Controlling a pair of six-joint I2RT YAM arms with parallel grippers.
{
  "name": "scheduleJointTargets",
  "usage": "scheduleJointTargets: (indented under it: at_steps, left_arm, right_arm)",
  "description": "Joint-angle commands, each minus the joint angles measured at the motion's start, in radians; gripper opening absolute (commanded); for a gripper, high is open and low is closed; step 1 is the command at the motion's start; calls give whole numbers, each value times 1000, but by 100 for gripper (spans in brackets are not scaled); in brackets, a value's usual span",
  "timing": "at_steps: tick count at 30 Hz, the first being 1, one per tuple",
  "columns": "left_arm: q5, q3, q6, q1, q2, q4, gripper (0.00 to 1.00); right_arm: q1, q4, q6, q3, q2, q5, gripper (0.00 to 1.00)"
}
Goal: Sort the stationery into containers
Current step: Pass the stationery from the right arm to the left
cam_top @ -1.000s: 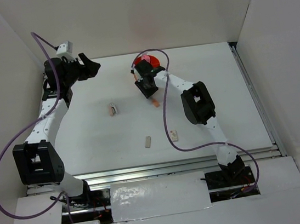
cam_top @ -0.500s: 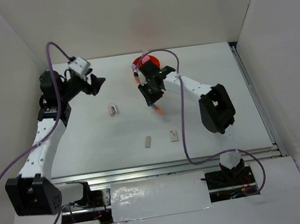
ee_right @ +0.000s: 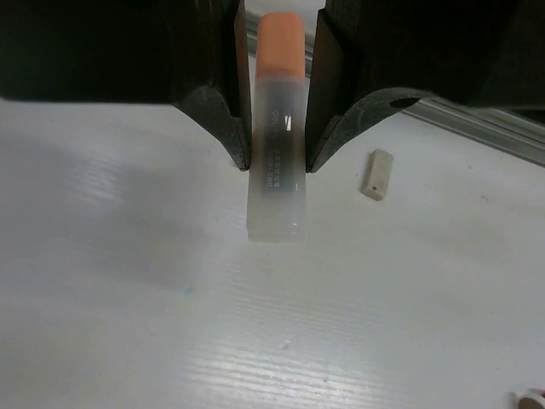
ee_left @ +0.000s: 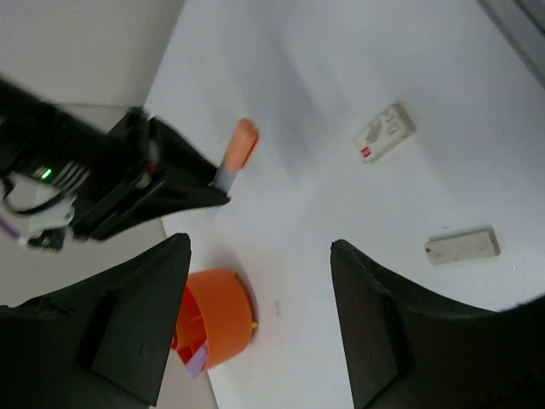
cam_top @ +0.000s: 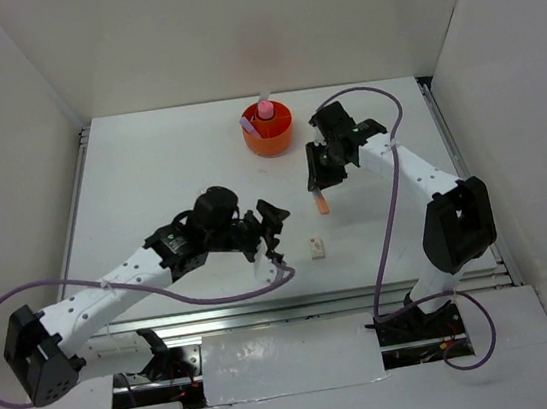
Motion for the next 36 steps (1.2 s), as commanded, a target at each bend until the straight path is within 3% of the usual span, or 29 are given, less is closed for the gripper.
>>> scheduleJointTargets:
  at_steps: [1,7,13,33,36]
  left_arm:
    - [-76,51,151,-81,64,13,79]
    - [-64,146,141,-116,229,45,80]
    - [-88,104,133,-106,306,226,77]
    - [-27,117,286,-70,381,179,65]
    - [-30,120,302,-70,384,171,55]
  right_arm:
    - [-5,-25,121,-1,-59,-6,0]
    - [-25,-48,185,-9,-70,-109,0]
    - [-31,-37,262,-41,-64,-180,0]
    - [-45,-42,329,-35,-22,-319,0]
    - [-47,-42,329,-35,-18,-322,0]
